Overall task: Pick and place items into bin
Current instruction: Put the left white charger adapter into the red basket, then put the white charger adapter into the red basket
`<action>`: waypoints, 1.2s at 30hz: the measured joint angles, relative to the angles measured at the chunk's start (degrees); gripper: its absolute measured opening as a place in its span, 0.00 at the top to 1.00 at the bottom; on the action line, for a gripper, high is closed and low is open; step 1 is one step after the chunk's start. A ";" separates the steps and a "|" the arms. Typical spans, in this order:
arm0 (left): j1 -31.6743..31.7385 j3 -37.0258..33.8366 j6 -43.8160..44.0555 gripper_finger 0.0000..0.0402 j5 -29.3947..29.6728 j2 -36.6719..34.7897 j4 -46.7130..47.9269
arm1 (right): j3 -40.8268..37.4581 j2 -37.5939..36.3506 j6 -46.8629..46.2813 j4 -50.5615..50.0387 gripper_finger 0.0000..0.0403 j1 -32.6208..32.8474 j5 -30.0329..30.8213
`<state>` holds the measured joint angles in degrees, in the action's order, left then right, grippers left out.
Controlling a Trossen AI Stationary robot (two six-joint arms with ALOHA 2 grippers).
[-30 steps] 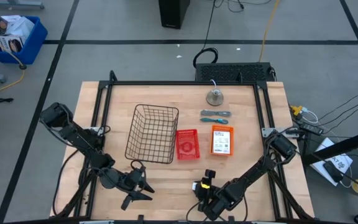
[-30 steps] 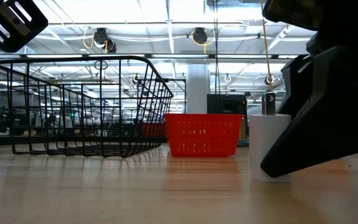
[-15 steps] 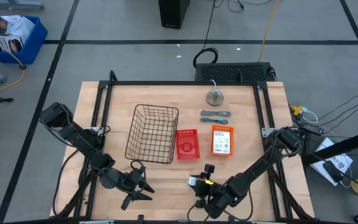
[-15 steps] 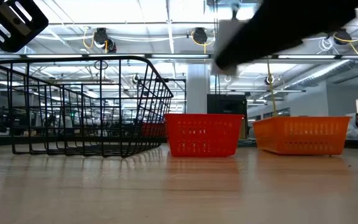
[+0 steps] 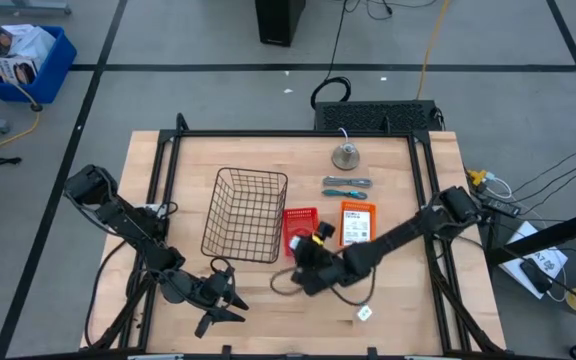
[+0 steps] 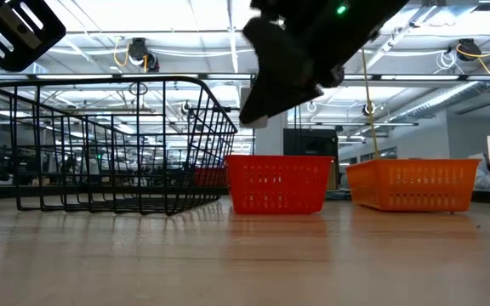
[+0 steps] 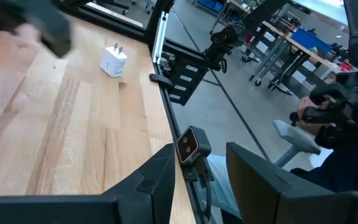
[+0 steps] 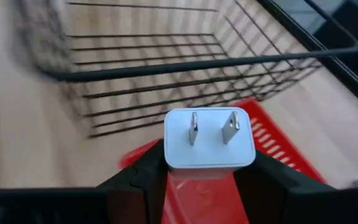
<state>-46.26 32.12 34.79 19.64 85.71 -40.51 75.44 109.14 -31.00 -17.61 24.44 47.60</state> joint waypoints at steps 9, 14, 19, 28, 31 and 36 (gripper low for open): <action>-0.07 0.00 -0.17 0.63 0.00 0.00 0.02 | 0.00 0.02 -6.51 -3.47 0.55 -5.81 -5.82; -0.29 0.00 -0.04 0.63 0.00 0.00 0.02 | 0.00 0.02 -6.30 -4.79 0.56 -6.49 -7.12; -0.37 0.00 -0.20 0.63 0.00 0.00 0.02 | 0.00 -0.39 -5.69 -5.14 0.53 -5.05 -7.30; -0.35 0.00 -0.46 0.63 0.02 0.00 0.02 | 0.00 -4.60 -7.26 -5.94 0.40 2.58 -7.20; -0.35 0.00 -0.46 0.63 0.02 0.00 0.02 | 0.00 -6.03 -10.65 -10.26 0.36 6.19 -7.71; -0.33 0.00 -0.46 0.63 0.79 0.00 0.02 | 0.00 -8.85 -11.77 -19.25 0.36 12.23 -15.44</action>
<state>-46.59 32.12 34.33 20.43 85.71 -40.49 75.44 100.30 -42.77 -36.86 36.67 32.17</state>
